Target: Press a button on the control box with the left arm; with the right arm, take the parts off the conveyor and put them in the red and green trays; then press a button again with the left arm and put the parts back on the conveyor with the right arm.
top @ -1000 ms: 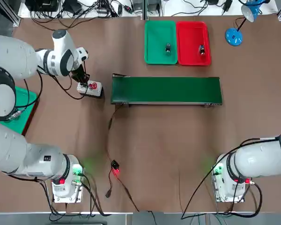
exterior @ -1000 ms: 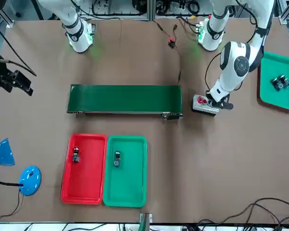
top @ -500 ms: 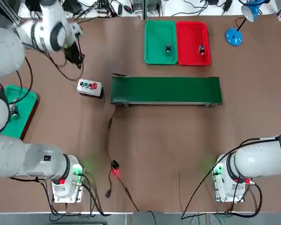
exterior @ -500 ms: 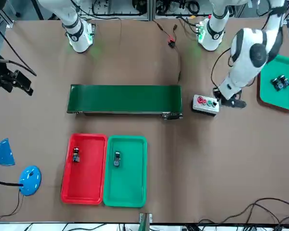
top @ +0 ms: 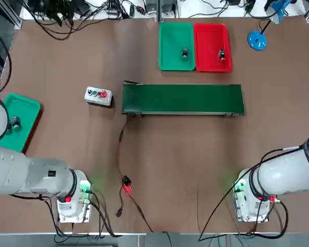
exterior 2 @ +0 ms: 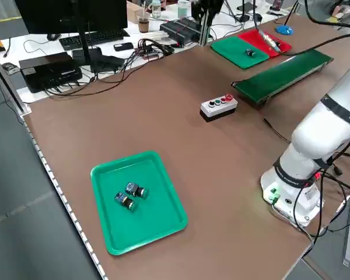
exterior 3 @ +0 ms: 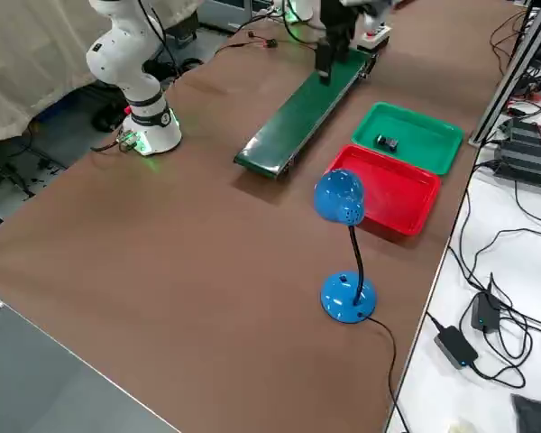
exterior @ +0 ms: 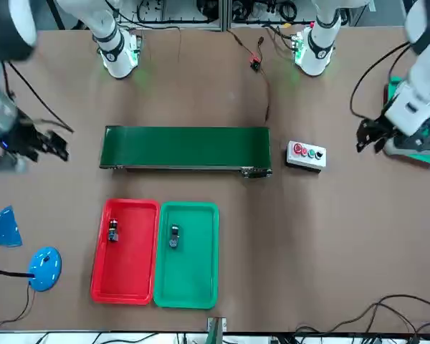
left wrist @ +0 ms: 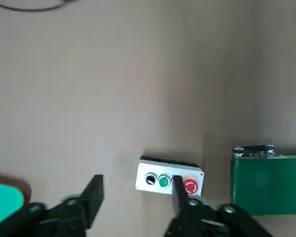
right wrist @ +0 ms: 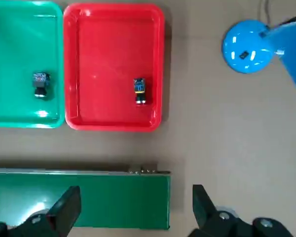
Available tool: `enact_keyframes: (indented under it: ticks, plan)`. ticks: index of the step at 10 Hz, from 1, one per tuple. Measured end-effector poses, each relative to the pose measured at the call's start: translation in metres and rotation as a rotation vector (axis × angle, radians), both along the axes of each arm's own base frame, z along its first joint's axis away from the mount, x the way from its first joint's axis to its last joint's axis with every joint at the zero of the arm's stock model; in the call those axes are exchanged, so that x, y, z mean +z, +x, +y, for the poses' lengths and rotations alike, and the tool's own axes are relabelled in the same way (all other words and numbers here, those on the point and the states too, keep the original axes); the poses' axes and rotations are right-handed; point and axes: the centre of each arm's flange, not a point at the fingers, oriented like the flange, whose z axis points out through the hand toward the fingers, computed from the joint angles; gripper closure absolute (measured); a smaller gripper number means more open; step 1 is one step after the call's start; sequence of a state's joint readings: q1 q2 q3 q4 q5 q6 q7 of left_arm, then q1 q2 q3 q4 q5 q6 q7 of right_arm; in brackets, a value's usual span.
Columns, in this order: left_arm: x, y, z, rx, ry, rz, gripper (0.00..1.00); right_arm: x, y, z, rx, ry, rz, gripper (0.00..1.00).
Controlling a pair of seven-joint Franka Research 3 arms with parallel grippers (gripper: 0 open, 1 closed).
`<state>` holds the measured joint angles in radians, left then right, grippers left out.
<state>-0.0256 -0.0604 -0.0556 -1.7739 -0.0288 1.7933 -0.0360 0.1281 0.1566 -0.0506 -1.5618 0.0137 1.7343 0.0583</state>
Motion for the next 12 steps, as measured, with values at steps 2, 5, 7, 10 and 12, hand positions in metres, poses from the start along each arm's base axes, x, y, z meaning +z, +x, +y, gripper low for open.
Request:
enact_keyframes:
  ticks: [2, 5, 7, 10, 12]
  plan:
    - [0.039, -0.004, 0.001, -0.004, 0.001, 0.028, 0.01, -0.049, 0.02, 0.01, 0.056, -0.007, 0.041, 0.0]
    - [0.047, -0.004, -0.002, -0.011, 0.001, 0.041, 0.0, -0.095, 0.043, 0.01, 0.115, -0.012, 0.03, 0.0]
    - [0.036, 0.001, -0.003, -0.012, 0.002, 0.062, 0.0, -0.139, 0.059, 0.012, 0.122, -0.016, 0.027, 0.0]
    - [0.034, 0.003, 0.001, -0.003, 0.002, 0.066, 0.0, -0.218, 0.074, 0.014, 0.125, -0.024, 0.07, 0.0]
    - [0.034, 0.004, 0.002, -0.002, 0.001, 0.066, 0.0, -0.253, 0.078, 0.015, 0.118, -0.014, 0.079, 0.0]
